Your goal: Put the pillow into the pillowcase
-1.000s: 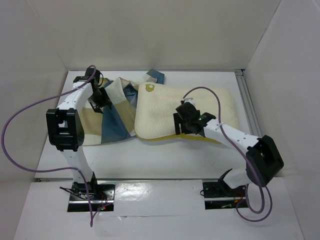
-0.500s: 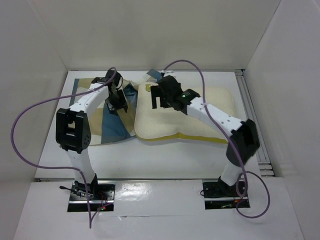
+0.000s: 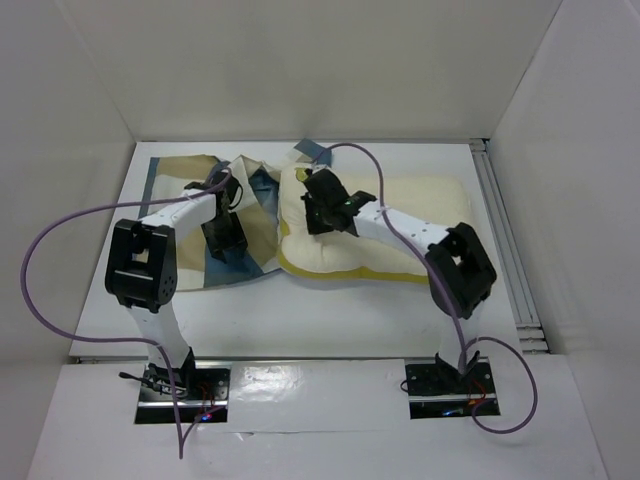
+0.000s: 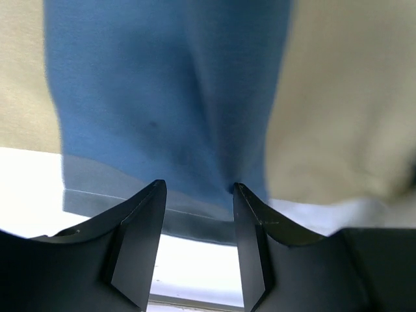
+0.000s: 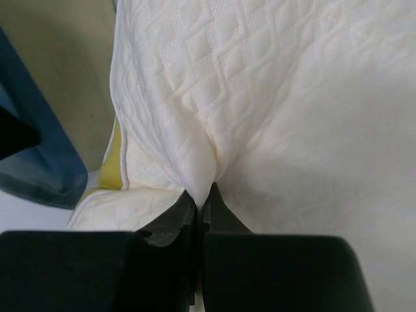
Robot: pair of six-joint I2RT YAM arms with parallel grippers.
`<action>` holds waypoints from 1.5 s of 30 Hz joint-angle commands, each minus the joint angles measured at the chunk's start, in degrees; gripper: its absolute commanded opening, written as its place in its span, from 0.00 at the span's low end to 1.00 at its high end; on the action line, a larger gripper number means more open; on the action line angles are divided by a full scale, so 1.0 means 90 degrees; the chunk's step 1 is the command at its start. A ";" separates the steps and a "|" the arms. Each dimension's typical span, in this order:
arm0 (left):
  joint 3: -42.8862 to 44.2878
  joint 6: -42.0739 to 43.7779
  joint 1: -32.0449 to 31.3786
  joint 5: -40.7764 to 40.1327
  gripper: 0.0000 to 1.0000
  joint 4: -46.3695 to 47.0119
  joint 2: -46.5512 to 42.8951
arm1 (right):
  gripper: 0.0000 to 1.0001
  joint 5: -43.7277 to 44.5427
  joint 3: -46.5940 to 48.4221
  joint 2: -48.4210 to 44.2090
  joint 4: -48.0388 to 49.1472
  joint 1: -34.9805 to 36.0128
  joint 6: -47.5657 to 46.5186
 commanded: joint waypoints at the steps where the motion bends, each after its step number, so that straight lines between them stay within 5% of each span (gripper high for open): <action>1: -0.0266 -0.0083 -0.0002 -0.0085 0.58 0.0261 -0.0113 | 0.00 -0.0052 -0.0560 -0.1449 0.0437 -0.0347 -0.0207; 8: -0.0375 0.0131 -0.0002 0.0110 0.58 0.0457 -0.0259 | 0.00 -0.0394 -0.0814 -0.3238 -0.0002 -0.1235 -0.0393; 14: 0.0979 0.0318 -0.0616 0.0412 0.57 0.0222 -0.0503 | 0.00 -0.0170 -0.0932 -0.4166 -0.0246 -0.1832 -0.0227; 20: 0.2378 0.0025 -0.1564 0.1194 0.61 0.0379 0.0674 | 0.00 0.0094 -0.1049 -0.4558 -0.0246 -0.2271 0.0007; 28: 0.4204 -0.0259 -0.1985 0.0344 0.63 0.0564 0.2434 | 0.00 -0.0190 -0.1049 -0.4821 -0.0305 -0.2466 0.0085; 36: 0.3942 -0.0142 -0.2043 -0.0183 0.63 0.1013 0.2631 | 0.00 -0.0121 -0.1049 -0.5075 -0.0598 -0.2526 0.0085; 45: 0.4381 0.0112 -0.2102 0.0354 0.53 0.0945 0.3354 | 0.00 -0.0121 -0.1049 -0.5075 -0.0657 -0.2526 0.0085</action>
